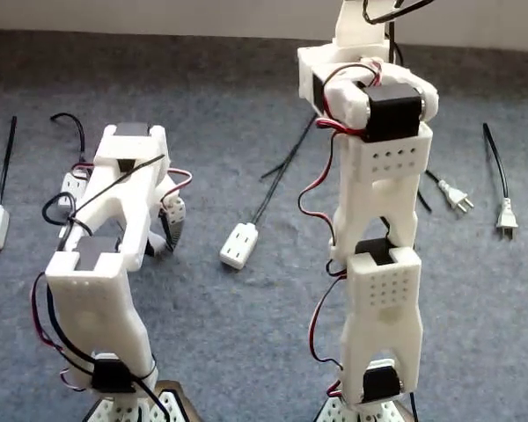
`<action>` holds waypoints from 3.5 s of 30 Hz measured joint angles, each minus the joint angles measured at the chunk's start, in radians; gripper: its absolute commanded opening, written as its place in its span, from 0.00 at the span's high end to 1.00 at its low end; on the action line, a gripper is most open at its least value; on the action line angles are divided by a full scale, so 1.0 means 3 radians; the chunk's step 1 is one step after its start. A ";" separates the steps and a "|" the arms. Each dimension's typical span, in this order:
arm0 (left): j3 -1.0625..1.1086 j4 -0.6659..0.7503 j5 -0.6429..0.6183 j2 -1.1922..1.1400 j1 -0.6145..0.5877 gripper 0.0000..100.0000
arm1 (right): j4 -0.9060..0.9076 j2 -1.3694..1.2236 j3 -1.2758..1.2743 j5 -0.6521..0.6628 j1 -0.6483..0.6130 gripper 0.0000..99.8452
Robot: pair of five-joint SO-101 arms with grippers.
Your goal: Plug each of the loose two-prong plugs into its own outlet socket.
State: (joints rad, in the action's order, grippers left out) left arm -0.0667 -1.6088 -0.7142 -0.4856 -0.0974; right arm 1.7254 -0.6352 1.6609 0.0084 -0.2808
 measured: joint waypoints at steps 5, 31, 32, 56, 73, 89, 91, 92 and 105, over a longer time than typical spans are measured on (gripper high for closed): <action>0.0015 0.0107 -0.0348 0.0036 -0.0005 0.86 | 0.0000 0.0000 0.0000 0.0000 0.0000 0.68; 0.0286 0.0711 -0.0425 0.0281 -0.0010 0.86 | 0.0000 0.0000 0.0000 0.0000 0.0000 0.68; 0.0286 0.0716 -0.0425 0.0271 -0.0010 0.86 | 0.0000 0.0000 0.0000 0.0000 0.0000 0.68; 0.0465 0.0465 -0.0261 0.0240 -0.0588 0.86 | 0.0000 0.0000 0.0000 0.0000 0.0000 0.68; 0.0066 0.0583 0.0859 0.0235 -0.2215 0.86 | 0.0000 0.0000 0.0000 0.0000 0.0000 0.68; 0.0046 0.0777 0.1754 0.0235 -0.2557 0.86 | 0.0000 0.0000 0.0000 0.0000 -0.0036 0.68; 0.0046 0.0639 0.1770 0.0235 -0.2465 0.86 | 0.0000 0.0000 0.0000 0.0000 -0.0036 0.68; 0.0046 0.0583 0.1770 0.0235 -0.2414 0.86 | 0.0000 0.0000 0.0000 0.0000 -0.0036 0.68; 0.0159 0.0476 0.2102 0.0215 -0.2163 0.86 | 0.0000 0.0000 0.0000 0.0000 -0.0041 0.68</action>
State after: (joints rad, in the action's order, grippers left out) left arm -0.0192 -1.4661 -0.0836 -0.4212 -0.7465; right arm 1.7254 -0.6352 1.6609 0.0084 -0.2931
